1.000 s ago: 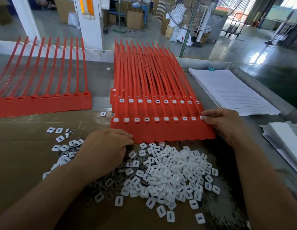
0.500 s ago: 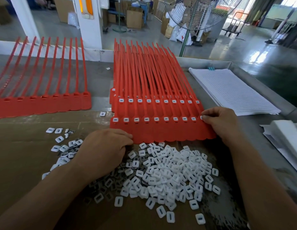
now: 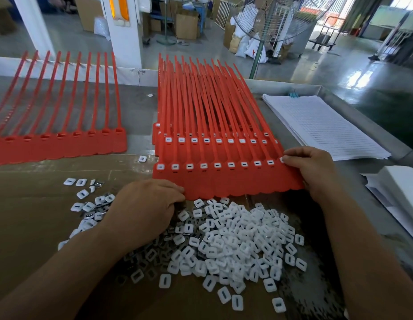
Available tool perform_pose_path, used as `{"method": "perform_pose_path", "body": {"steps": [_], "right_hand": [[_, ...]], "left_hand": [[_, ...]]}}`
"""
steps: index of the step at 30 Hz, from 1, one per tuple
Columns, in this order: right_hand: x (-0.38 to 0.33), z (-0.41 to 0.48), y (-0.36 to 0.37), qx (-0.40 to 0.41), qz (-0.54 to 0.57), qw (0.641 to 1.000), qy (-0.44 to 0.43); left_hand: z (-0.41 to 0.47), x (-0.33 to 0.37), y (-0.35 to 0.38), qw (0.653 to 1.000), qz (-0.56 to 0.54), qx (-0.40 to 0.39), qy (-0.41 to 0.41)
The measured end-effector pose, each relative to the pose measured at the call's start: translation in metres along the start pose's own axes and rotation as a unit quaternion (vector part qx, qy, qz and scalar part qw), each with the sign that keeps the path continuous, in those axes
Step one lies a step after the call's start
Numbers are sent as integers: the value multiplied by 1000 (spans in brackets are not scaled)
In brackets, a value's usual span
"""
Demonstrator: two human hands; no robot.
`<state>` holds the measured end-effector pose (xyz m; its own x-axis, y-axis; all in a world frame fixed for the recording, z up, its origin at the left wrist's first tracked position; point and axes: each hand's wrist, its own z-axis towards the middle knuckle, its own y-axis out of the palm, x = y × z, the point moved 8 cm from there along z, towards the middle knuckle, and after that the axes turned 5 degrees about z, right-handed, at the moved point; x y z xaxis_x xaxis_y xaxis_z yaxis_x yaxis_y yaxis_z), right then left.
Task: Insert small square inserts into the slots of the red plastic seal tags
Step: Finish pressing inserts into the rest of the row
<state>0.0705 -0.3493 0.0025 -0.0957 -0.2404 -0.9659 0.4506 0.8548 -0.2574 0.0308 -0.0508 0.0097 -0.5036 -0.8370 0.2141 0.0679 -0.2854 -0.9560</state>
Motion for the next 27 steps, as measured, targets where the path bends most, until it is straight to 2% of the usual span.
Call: {"method": "perform_pose_path", "body": {"steps": [5,8,15,20,27], "right_hand": [[5,-1,4,-38,130,987,89],[6,-2,5,-51,119,987,98],[3,-1,3,-41,57,997,44],[-2,-1,3,-26,-32,999,-28],[-5,-2,5,-39,-30,997,-58]], "left_hand": [[0,0,-2,1000,-3,10,1],[2,0,-3,1000,7,12,2],[2,-2,-2,1000,0,2,-10],[2,-3,0,1000,1,3,-6],[2,-2,0,1000,1,0,-7]]}}
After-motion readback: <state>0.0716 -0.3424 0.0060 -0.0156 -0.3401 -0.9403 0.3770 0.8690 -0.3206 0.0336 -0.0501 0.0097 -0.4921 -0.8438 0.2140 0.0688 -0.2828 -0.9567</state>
